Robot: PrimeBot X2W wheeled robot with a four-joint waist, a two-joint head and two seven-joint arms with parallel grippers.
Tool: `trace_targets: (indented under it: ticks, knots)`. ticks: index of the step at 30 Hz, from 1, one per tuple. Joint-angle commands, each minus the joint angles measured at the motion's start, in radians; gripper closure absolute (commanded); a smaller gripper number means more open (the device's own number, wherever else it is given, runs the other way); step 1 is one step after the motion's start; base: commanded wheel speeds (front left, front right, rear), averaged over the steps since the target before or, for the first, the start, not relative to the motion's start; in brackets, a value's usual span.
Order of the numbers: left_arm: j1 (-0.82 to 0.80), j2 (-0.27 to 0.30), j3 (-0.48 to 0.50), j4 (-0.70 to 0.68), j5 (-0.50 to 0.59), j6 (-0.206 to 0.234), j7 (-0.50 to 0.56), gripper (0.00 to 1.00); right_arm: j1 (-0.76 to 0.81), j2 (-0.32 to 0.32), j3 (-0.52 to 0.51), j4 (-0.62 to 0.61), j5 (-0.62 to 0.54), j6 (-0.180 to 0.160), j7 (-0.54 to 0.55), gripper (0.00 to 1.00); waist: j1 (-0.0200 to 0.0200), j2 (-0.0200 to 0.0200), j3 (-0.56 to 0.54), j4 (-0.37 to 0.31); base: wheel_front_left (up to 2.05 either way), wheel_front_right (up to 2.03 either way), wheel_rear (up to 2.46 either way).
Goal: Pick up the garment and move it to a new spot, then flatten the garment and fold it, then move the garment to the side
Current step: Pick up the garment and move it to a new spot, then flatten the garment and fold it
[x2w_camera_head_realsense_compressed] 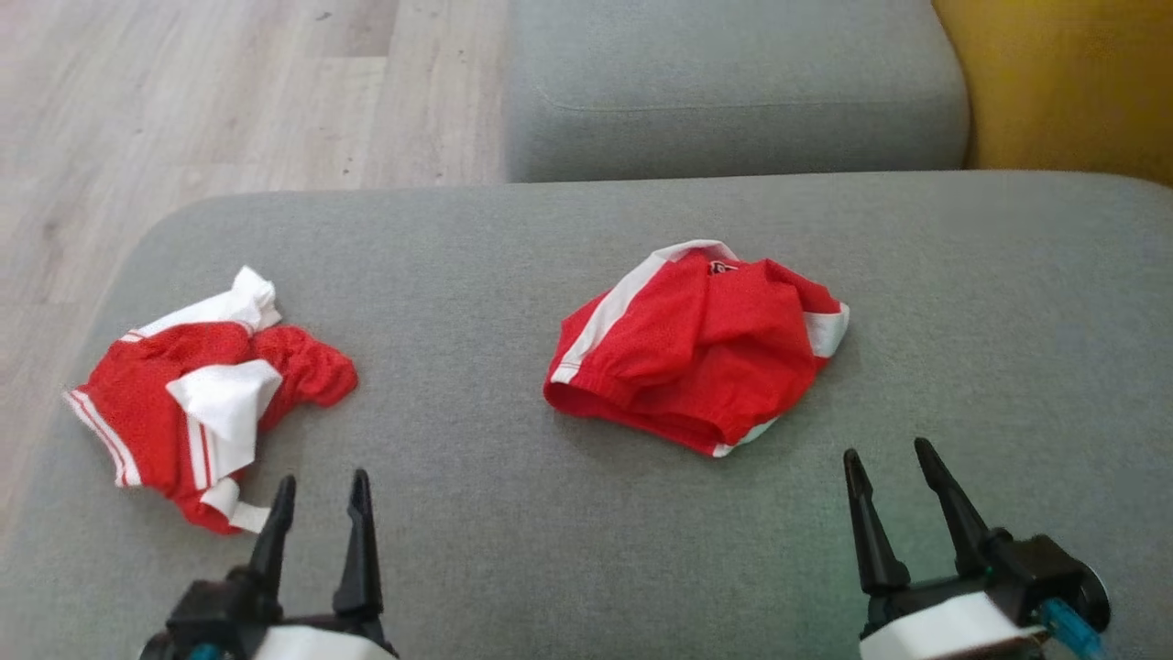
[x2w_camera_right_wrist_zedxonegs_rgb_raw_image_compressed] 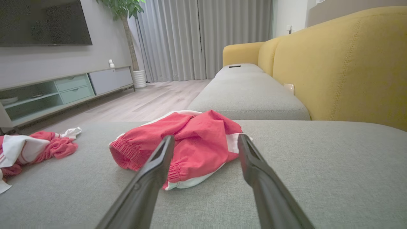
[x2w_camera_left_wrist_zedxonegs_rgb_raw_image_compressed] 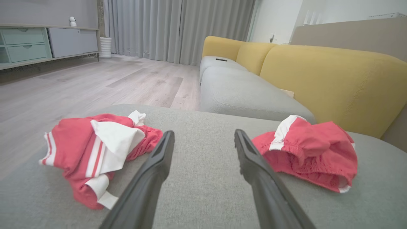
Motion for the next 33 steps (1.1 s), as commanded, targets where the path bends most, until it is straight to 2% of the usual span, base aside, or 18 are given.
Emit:
trace_targets:
  ticks: [1,3,10,33]
  knots:
    - [-0.032,0.002,0.021,-0.048,0.018,0.011,-0.008,0.0,-0.02,-0.003,0.016,-0.037,-0.011,0.007,-0.005,0.0,0.0003,-0.0001,-0.008,0.011,0.0,0.0,0.0]
    - [-0.005,0.002,0.006,-0.069,0.038,0.027,-0.008,0.0,0.002,-0.003,0.005,-0.043,-0.018,0.007,-0.005,0.0,0.0003,-0.0001,-0.013,0.018,0.0,0.0,0.0]
    - [0.011,0.002,-0.035,-0.065,0.076,0.037,-0.008,0.0,0.03,-0.003,-0.001,-0.045,-0.023,0.007,-0.005,0.0,0.0003,-0.0001,-0.022,0.017,0.0,0.0,0.0]
    - [0.005,0.002,-0.046,-0.034,0.102,0.037,-0.008,0.0,0.025,-0.003,0.002,-0.039,-0.011,0.007,-0.005,0.0,0.0003,-0.0001,-0.029,0.015,0.0,0.0,0.0]
